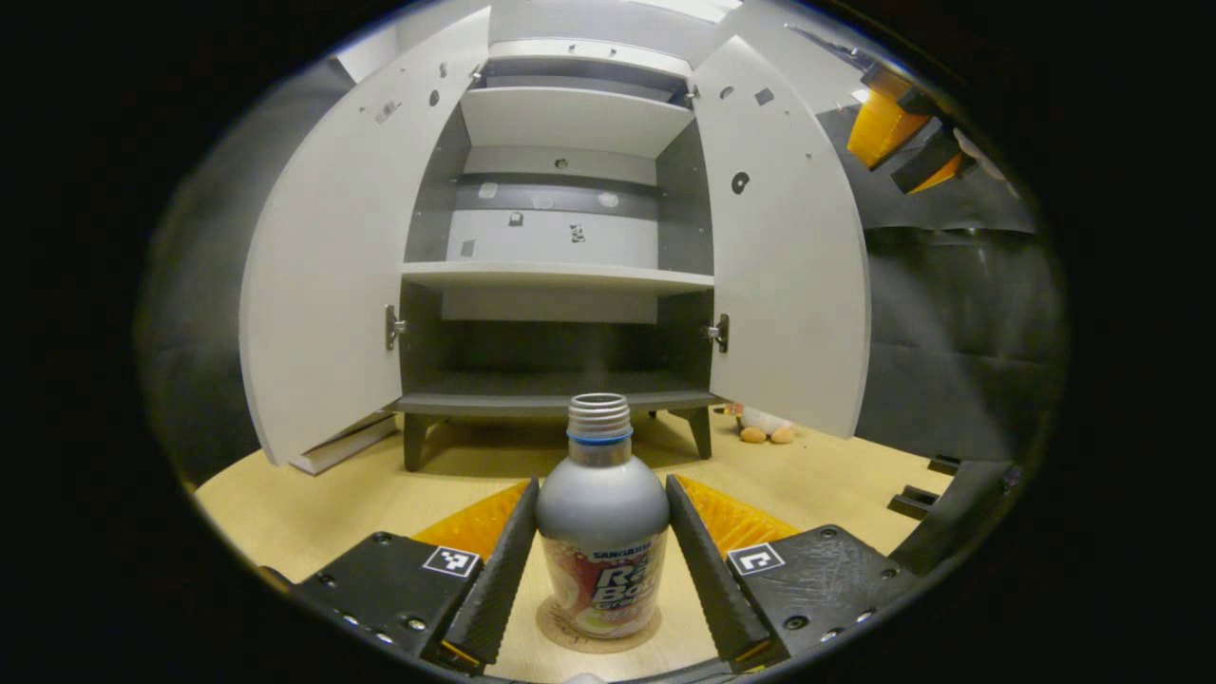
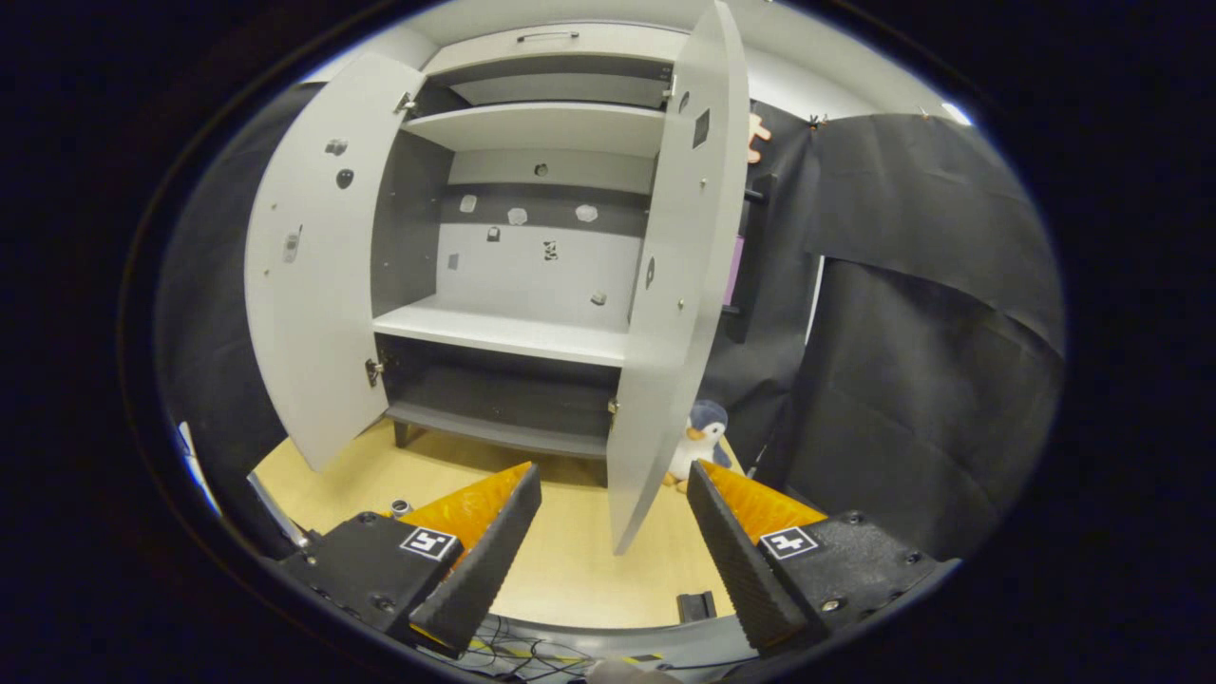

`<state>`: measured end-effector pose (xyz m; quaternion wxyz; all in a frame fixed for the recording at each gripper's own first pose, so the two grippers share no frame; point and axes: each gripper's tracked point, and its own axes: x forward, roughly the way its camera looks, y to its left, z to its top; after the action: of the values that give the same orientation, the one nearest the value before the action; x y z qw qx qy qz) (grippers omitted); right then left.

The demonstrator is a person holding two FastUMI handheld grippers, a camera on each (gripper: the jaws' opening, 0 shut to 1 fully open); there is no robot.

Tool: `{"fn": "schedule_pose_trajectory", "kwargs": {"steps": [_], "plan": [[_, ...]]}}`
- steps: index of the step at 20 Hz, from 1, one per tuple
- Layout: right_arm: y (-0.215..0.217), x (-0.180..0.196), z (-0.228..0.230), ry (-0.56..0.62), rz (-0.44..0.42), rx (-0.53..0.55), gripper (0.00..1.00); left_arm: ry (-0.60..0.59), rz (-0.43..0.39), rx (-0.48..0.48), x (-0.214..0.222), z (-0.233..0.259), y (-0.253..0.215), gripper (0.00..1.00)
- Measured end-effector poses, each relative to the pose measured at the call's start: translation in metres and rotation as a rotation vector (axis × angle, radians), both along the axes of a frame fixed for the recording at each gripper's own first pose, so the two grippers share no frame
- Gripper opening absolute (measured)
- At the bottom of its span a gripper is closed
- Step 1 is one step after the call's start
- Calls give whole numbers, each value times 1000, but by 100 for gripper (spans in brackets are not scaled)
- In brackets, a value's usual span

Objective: Grasp the bottle in the cabinet with the left hand and place it on the coaster, then close the right door with the right hand and the left door with the left hand.

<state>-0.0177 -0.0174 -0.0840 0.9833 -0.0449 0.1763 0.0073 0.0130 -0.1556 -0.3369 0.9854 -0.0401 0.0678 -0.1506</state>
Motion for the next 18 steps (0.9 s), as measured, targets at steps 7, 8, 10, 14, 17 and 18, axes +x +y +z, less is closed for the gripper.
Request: {"fn": "schedule_pose_trajectory", "kwargs": {"steps": [7, 8, 10, 14, 17, 18], "plan": [[1, -5, -1, 2, 1, -4, 100, -18, -53, 32, -7, -5, -4, 81], [0, -6, -3, 7, -1, -4, 100, -12, -65, 42, -9, -7, -6, 83], [-1, -8, -6, 10, 0, -5, 100, -13, -74, 43, -10, -3, -7, 83], [-5, -13, -8, 7, -8, 5, 100, -44, -77, 67, -5, 14, -8, 98], [-8, -17, -9, -2, -16, 19, 100, -79, -73, 63, 3, 43, -6, 97], [-9, -19, -11, -6, -23, 29, 100, -97, -81, 59, 5, 56, -8, 98]]}}
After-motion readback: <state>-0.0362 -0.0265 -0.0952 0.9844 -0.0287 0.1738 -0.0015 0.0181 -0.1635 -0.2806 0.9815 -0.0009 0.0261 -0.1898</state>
